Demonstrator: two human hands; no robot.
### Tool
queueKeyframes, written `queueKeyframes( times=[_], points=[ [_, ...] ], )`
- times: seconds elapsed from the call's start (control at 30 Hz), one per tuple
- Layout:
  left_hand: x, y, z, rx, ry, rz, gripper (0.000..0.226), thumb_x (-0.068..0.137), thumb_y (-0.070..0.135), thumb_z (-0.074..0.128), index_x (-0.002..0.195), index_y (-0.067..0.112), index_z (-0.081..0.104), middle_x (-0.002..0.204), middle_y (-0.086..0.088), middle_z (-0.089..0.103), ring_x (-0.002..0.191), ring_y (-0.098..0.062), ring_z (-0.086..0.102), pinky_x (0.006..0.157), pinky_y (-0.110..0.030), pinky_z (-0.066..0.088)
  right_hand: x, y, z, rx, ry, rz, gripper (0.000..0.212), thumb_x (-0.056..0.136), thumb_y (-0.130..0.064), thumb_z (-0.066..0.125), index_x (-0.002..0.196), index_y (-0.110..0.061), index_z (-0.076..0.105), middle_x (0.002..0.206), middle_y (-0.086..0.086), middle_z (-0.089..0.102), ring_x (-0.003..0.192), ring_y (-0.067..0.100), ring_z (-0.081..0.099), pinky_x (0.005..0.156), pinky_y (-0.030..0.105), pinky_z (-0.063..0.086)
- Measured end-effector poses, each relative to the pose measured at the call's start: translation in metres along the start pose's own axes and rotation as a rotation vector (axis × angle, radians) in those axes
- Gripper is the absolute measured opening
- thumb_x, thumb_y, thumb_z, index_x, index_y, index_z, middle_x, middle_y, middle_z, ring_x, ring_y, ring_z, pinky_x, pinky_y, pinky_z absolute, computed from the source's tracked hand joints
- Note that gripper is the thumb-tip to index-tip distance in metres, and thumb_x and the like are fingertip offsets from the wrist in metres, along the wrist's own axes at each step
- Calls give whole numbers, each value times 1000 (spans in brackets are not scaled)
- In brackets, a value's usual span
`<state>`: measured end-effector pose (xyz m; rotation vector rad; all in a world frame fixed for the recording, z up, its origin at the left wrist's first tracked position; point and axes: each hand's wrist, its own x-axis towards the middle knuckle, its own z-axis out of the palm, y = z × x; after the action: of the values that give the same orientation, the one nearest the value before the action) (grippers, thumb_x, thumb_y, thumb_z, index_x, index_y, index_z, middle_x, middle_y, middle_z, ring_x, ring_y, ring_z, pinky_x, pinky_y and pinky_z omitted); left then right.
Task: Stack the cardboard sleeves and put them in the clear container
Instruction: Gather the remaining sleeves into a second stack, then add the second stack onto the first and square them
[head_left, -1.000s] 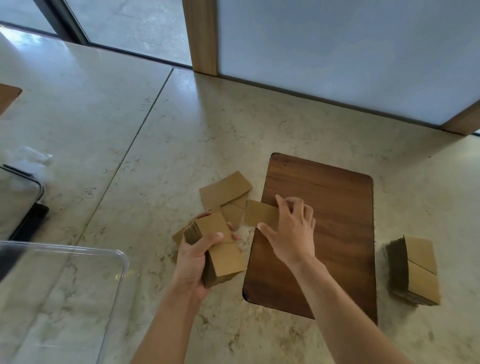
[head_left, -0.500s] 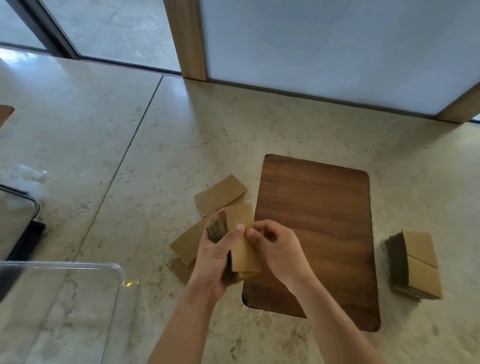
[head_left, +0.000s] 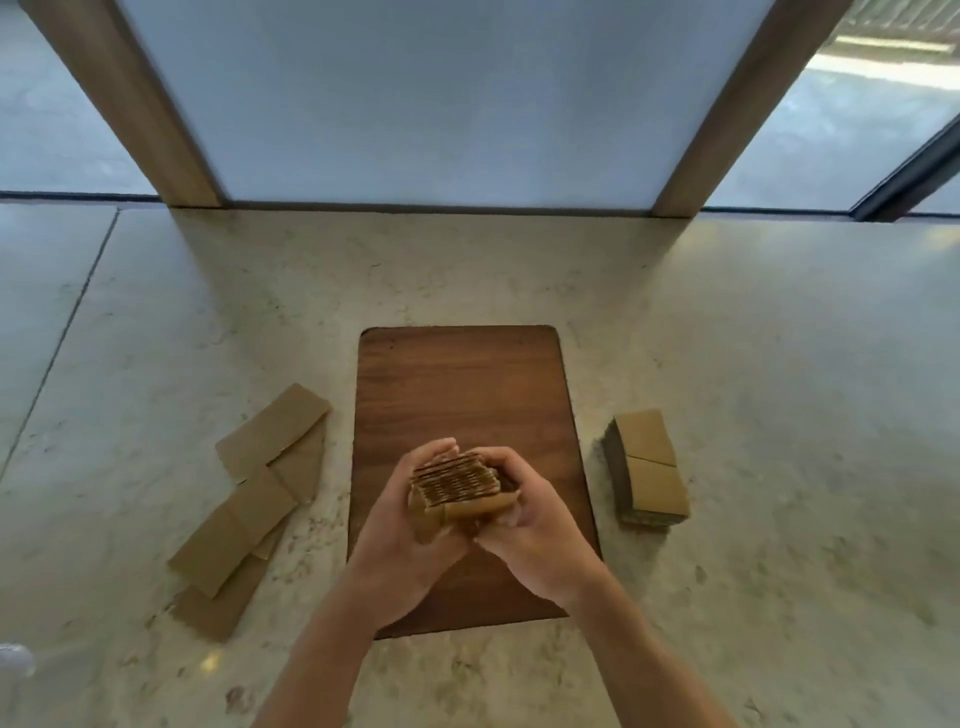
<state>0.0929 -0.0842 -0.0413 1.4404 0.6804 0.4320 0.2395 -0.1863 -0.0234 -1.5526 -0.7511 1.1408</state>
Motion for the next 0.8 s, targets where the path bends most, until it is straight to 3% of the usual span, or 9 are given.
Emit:
queueKeyframes(
  times=[0.1,0.2,0.33,0.4,0.5,0.6,0.73,0.8],
  points=[
    [-1,-17,33,-43,155,21,79,66,-5,61,130,41,63,127,15,69,124,-14,64,95,-20,53,3,14,1,50,87,-51,55,75,25,61,122,-5,61,120,16,69,118,33,65,103,55,52],
    [-3,-31,55,-321,303,-22,72,76,11,55,143,37,56,149,1,61,136,-20,57,98,-26,54,-1,30,8,175,115,-25,62,71,20,51,127,-7,60,125,22,65,118,45,60,97,67,48],
    [3,-32,79,-463,432,-33,76,82,64,74,150,42,51,159,4,52,145,-24,51,107,-40,52,-2,43,18,130,210,-16,73,74,-4,57,142,-29,54,137,0,62,129,28,60,105,53,53],
    [7,-30,83,-485,500,-58,81,79,72,73,148,34,54,152,1,59,141,-27,55,110,-48,49,2,46,21,82,246,-21,71,75,-11,57,143,-33,53,139,-1,60,130,26,58,106,52,51],
    [14,-26,79,-472,528,-122,68,82,63,66,135,22,58,124,-6,68,117,-28,64,98,-50,51,5,45,22,18,232,-29,67,80,-6,51,142,-32,53,139,-2,59,133,22,53,110,49,47],
    [17,-23,83,-518,524,-219,74,78,63,56,132,13,60,118,-10,70,114,-29,65,92,-40,52,-1,30,10,-21,199,18,65,84,-12,47,146,-30,46,142,-1,54,135,16,50,114,46,43],
    [31,8,108,-459,314,-278,54,82,36,48,129,15,65,109,-7,76,99,-15,71,77,-26,58,-18,0,-36,-96,195,39,74,82,-16,48,154,-21,36,141,3,49,135,13,49,117,41,40],
    [42,30,129,-338,203,-367,54,78,28,50,129,23,66,117,-10,73,101,-17,70,84,-32,57,-27,-15,-67,-89,211,65,73,82,-16,49,154,-24,38,139,1,55,130,12,55,113,38,46]
  ],
)
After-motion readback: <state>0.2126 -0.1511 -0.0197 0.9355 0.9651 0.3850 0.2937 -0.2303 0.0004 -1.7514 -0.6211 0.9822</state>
